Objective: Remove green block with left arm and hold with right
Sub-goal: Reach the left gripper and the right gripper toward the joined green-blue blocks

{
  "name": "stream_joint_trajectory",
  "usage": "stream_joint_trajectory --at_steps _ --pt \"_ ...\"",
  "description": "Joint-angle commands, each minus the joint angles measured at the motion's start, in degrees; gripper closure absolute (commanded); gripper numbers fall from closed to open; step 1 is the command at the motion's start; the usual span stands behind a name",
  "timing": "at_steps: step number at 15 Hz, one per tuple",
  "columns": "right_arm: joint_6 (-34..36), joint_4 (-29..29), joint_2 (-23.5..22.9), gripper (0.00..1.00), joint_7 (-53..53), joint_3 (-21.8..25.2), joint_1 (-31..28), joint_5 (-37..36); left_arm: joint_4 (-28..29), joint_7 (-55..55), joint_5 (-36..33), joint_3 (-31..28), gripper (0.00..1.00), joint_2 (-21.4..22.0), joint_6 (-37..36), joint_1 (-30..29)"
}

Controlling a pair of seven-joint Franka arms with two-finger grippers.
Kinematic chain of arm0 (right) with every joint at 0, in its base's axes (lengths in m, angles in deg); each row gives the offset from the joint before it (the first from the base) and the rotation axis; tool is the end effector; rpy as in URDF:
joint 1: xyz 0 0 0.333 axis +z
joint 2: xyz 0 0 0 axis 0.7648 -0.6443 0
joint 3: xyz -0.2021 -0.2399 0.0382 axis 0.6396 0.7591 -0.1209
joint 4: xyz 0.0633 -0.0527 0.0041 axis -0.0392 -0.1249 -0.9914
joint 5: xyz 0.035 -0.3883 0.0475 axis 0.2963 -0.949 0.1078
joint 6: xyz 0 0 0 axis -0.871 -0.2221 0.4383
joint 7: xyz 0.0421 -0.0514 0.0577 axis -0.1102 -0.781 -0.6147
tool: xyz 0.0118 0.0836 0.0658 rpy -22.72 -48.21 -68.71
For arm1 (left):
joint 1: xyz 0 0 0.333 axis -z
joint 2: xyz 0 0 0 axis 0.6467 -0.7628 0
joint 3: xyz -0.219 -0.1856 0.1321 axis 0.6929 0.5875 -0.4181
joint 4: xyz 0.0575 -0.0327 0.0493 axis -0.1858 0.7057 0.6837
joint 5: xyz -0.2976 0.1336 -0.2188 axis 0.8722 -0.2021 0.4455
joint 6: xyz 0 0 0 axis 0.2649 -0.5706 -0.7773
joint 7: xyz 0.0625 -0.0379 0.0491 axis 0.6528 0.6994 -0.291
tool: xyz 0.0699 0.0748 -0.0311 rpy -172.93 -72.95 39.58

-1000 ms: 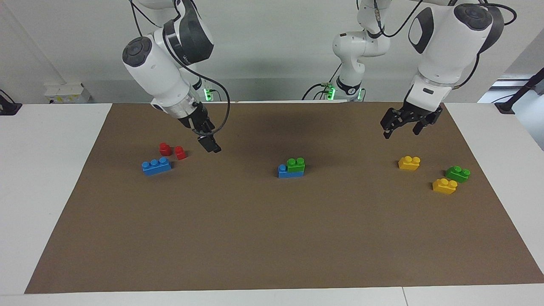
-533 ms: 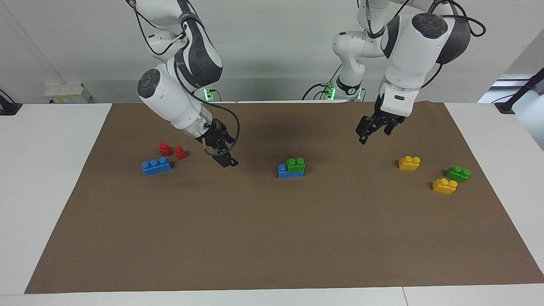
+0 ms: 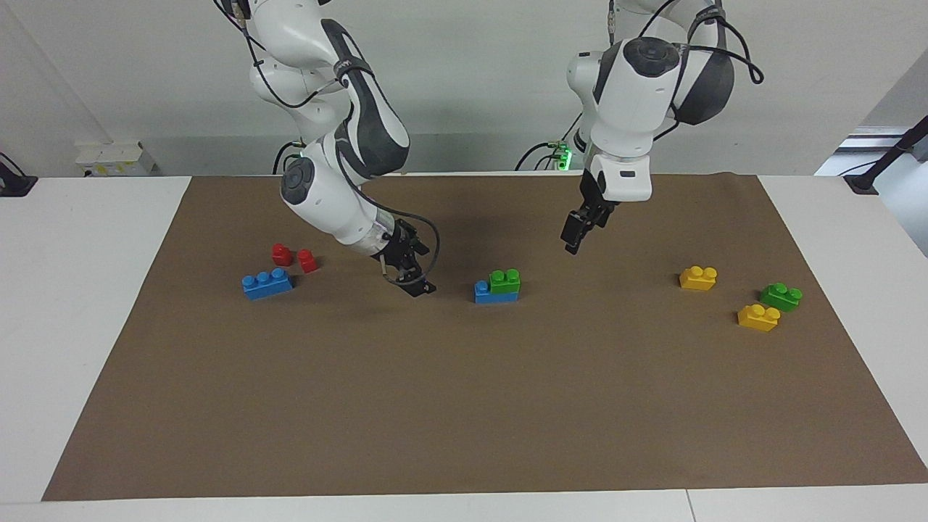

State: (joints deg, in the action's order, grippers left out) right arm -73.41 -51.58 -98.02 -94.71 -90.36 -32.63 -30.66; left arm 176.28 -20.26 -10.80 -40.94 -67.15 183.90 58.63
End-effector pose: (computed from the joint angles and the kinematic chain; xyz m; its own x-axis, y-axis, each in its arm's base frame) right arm 0.5719 0.2385 0.3737 0.1323 -0.8388 -0.5281 -0.9867 -0.1620 0.0101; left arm 0.5236 -0.2564 0.5250 0.6916 0.7216 0.0312 0.7166 -0.6910 0.0946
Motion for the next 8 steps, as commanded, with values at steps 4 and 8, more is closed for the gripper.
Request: stream_joint_trajectory --at_steps 4,8 --pt "-6.44 -1.24 -3.66 0.01 4.33 0.09 2.35 6.03 7.73 -28.85 1.31 -0.76 0.00 0.99 10.62 5.82" --pt "-11.36 -1.24 -6.04 0.01 4.41 0.09 4.81 9.19 11.87 -44.87 1.31 -0.76 0.00 -0.50 17.31 8.47"
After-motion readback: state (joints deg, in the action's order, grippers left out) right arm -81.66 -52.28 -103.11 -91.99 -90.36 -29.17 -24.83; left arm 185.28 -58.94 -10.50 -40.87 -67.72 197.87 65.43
